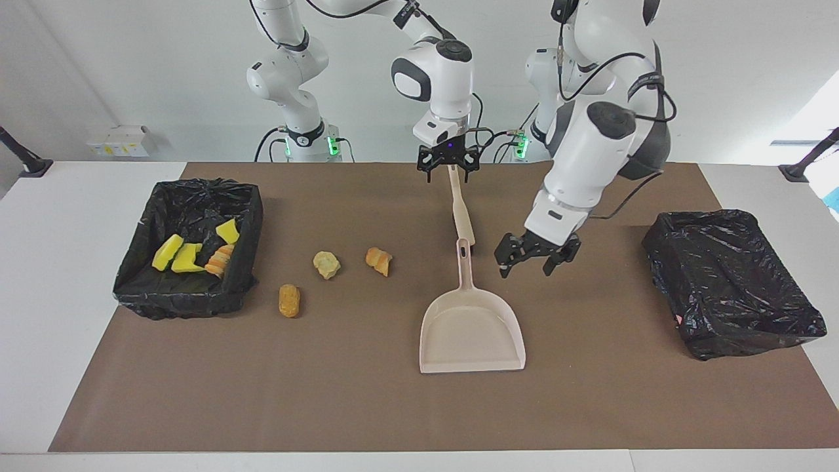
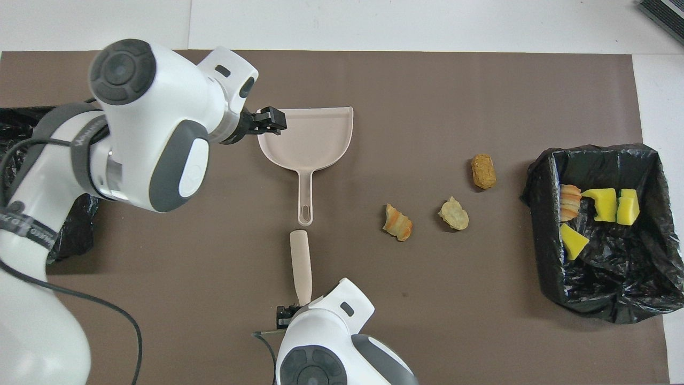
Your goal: Sweep and dump trash in bin
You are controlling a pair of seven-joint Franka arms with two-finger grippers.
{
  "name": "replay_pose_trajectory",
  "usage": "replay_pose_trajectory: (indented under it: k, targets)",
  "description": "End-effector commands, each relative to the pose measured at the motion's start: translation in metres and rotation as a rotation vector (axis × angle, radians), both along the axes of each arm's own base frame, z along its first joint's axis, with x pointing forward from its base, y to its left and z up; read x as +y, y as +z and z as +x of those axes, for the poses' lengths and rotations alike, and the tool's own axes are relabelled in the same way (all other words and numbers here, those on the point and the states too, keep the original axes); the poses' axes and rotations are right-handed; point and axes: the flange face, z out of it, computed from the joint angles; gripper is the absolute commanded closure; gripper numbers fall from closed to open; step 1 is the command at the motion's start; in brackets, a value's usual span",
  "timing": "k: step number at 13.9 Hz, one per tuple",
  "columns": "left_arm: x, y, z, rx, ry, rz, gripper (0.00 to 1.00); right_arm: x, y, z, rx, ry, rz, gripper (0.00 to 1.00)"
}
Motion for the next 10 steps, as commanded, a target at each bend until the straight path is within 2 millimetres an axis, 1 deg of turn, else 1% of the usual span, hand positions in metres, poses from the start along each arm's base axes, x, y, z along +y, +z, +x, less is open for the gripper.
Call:
replay_pose_trajectory:
  k: [1, 2, 3, 4, 5, 6, 7, 8, 9, 10]
  targets:
    - [-0.023, -0.024, 0.0, 0.01, -0.032, 0.041, 0.0, 0.007, -0.024, -0.031, 0.017, -0.021, 0.023, 0.0]
    - [-0.038, -0.032, -0.008, 0.017, -0.056, 0.045, 0.0, 0.005, -0.032, -0.035, 0.02, -0.016, 0.02, 0.0]
    - [-0.04, -0.042, -0.013, 0.048, -0.065, 0.059, 0.0, 0.002, -0.037, -0.038, 0.026, -0.015, 0.011, 0.0]
    - [-0.046, -0.058, -0.024, 0.073, -0.079, 0.073, 0.0, 0.002, -0.041, -0.041, 0.03, -0.01, 0.004, 0.02]
    - [-0.056, -0.067, -0.035, 0.093, -0.101, 0.085, 0.0, 0.004, -0.042, -0.044, 0.031, -0.003, 0.003, 0.07]
    - [-0.061, -0.083, -0.044, 0.114, -0.109, 0.097, 0.0, 0.005, -0.046, -0.044, 0.034, -0.004, 0.001, 0.12]
    - [-0.069, -0.091, -0.054, 0.13, -0.123, 0.107, 0.0, 0.007, -0.053, -0.043, 0.035, -0.002, 0.002, 0.14]
    - [-0.069, -0.094, -0.057, 0.149, -0.13, 0.117, 0.0, 0.013, -0.061, -0.046, 0.031, 0.016, 0.008, 0.16]
    - [-0.071, -0.097, -0.061, 0.158, -0.135, 0.122, 0.0, 0.017, -0.067, -0.044, 0.029, 0.024, 0.01, 0.17]
    - [-0.07, -0.097, -0.062, 0.169, -0.136, 0.128, 0.0, 0.02, -0.067, -0.043, 0.024, 0.031, 0.019, 0.17]
